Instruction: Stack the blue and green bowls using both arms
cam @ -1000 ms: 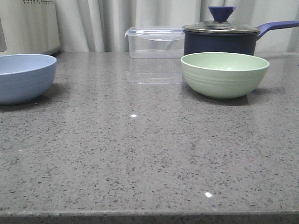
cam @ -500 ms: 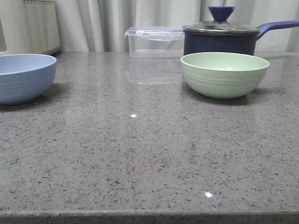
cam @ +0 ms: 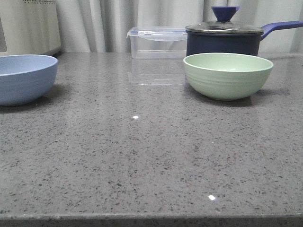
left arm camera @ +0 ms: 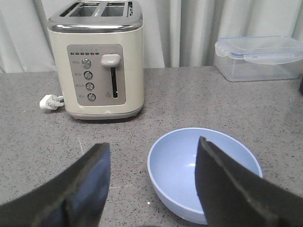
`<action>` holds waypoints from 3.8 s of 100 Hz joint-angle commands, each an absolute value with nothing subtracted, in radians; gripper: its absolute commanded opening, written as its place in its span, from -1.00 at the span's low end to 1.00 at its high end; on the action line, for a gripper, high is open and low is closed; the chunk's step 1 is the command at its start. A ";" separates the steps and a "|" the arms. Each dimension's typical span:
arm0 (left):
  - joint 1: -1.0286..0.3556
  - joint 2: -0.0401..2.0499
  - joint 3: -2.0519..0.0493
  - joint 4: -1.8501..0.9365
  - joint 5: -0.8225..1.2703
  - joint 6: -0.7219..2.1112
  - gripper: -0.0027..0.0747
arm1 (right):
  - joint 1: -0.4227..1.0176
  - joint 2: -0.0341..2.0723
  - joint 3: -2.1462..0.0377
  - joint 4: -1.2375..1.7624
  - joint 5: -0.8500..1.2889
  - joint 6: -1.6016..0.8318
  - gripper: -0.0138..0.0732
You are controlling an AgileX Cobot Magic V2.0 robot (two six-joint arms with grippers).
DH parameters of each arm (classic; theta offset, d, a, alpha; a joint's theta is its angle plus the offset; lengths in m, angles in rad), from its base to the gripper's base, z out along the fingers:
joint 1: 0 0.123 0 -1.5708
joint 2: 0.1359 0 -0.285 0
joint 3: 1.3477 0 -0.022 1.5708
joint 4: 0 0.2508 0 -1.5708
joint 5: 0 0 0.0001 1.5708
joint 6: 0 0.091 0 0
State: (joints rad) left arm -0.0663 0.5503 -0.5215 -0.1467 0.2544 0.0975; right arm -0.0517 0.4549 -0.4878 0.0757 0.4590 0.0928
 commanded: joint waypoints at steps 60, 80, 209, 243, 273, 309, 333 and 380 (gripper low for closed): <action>-0.065 0.556 -0.558 -0.161 0.142 0.090 0.10 | 0.175 0.989 -0.980 0.083 0.630 0.086 0.24; -0.065 0.556 -0.558 -0.161 0.142 0.090 0.06 | 0.206 1.184 -1.136 0.084 0.703 0.086 0.24; -0.065 0.556 -0.558 -0.161 0.142 0.090 0.06 | 0.206 1.671 -1.445 0.125 0.886 0.087 -0.85; -0.065 0.556 -0.558 -0.161 0.142 0.090 0.06 | 0.281 1.665 -1.518 0.130 0.959 0.080 -0.87; -0.065 0.556 -0.558 -0.161 0.142 0.090 0.06 | 0.443 1.690 -1.530 0.186 0.879 0.080 -0.87; -0.065 0.556 -0.558 -0.161 0.142 0.090 0.06 | 0.501 1.735 -1.530 0.236 0.827 0.080 -0.87; -0.065 0.556 -0.558 -0.161 0.141 0.090 0.06 | 0.501 1.735 -1.530 0.240 0.810 0.080 -0.71; -0.065 0.556 -0.558 -0.161 0.139 0.090 0.06 | 0.500 1.719 -1.529 0.240 0.811 0.080 -0.12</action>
State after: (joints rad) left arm -0.0663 0.5503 -0.5215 -0.1504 0.2244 0.0975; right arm 0.5005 1.7845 -1.4963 0.2261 0.8470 0.0895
